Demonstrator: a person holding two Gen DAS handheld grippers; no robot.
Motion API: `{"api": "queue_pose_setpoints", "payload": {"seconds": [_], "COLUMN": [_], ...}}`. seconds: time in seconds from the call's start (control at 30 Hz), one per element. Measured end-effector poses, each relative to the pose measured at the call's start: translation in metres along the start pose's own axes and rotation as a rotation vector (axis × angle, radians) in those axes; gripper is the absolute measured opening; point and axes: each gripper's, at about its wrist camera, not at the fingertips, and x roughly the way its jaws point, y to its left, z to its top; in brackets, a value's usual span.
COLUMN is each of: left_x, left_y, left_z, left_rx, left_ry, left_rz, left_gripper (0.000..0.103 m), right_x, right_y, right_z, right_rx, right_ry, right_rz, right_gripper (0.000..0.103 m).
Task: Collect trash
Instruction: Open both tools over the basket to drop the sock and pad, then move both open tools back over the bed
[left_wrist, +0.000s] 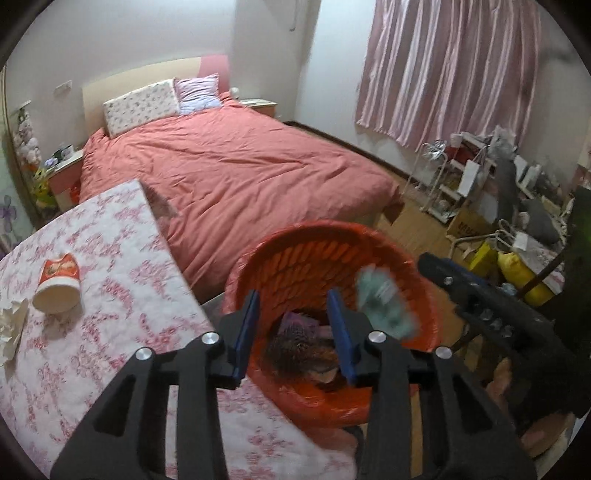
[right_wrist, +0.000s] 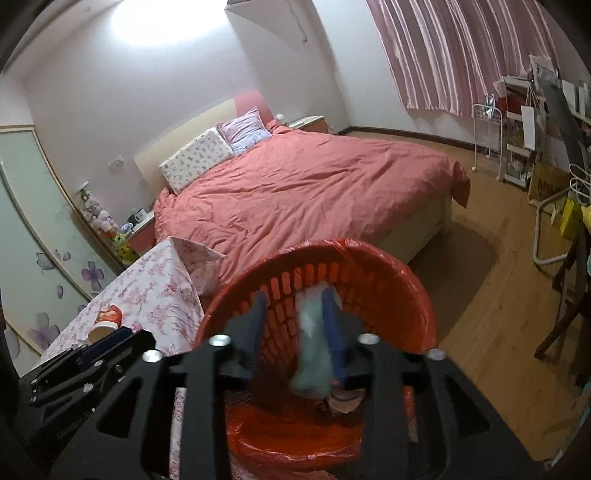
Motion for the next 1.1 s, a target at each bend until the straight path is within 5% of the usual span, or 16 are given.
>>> {"api": "queue_pose_setpoints", "payload": {"seconds": [0.6, 1.1], "left_x": [-0.044, -0.082], "left_y": [0.093, 0.263], "left_z": [-0.040, -0.088], "left_rx": [-0.028, -0.261], "left_ry": [-0.021, 0.001], "left_rz": [0.307, 0.596], "left_gripper": [0.077, 0.084], "right_x": [-0.012, 0.005], "right_y": [0.033, 0.115], "right_z": [-0.007, -0.049], "right_rx": [-0.093, -0.245], "right_ry": [0.011, 0.089], "right_rz": [-0.013, 0.043], "right_gripper": [0.058, 0.066]}}
